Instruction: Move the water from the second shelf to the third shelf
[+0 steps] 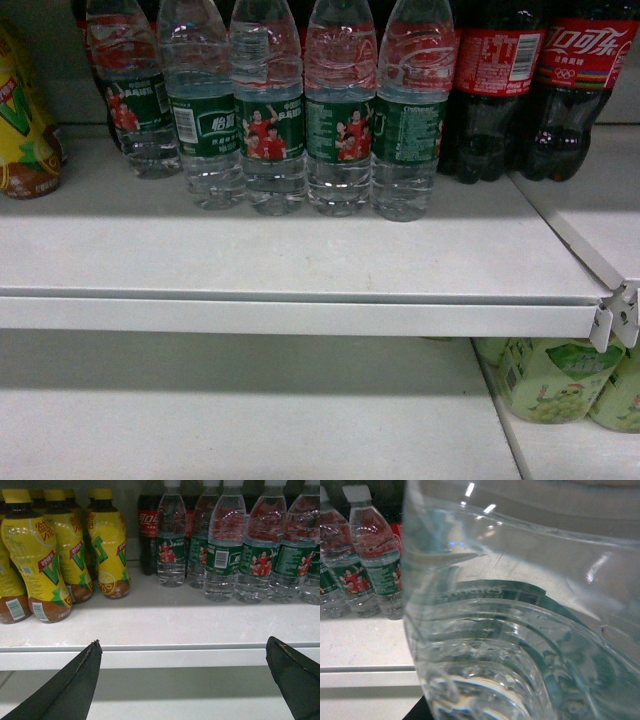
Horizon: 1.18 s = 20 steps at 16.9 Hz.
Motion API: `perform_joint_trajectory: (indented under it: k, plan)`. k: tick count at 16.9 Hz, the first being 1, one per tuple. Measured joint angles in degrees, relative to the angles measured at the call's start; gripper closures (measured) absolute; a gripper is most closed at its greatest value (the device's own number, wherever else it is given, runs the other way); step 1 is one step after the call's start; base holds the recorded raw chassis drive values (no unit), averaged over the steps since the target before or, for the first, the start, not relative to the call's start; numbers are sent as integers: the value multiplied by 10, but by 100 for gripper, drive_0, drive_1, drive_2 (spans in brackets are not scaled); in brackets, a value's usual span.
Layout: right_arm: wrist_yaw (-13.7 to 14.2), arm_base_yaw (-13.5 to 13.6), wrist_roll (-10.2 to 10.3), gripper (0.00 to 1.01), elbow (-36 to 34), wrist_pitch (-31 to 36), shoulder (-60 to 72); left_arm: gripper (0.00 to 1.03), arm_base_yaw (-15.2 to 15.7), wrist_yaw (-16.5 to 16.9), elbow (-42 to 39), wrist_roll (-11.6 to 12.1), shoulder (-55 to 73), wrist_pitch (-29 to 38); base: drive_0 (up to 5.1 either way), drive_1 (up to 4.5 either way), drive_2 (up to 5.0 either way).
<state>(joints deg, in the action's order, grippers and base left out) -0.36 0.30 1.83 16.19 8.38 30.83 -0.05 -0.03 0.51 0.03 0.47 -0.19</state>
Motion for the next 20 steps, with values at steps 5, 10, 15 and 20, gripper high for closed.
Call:
perform_joint_trajectory:
  k: [5, 10, 15, 20]
  plan:
    - [-1, 0, 0, 61, 0, 1, -1, 5, 0, 0, 0, 0, 0, 0, 0, 0, 0]
    - [-1, 0, 0, 61, 0, 2, -2, 5, 0, 0, 0, 0, 0, 0, 0, 0, 0]
    - [-2, 0, 1, 61, -1, 2, -2, 5, 0, 1, 0, 0, 0, -1, 0, 0, 0]
    - [-2, 0, 0, 61, -1, 2, -2, 5, 0, -1, 0, 0, 0, 0, 0, 0, 0]
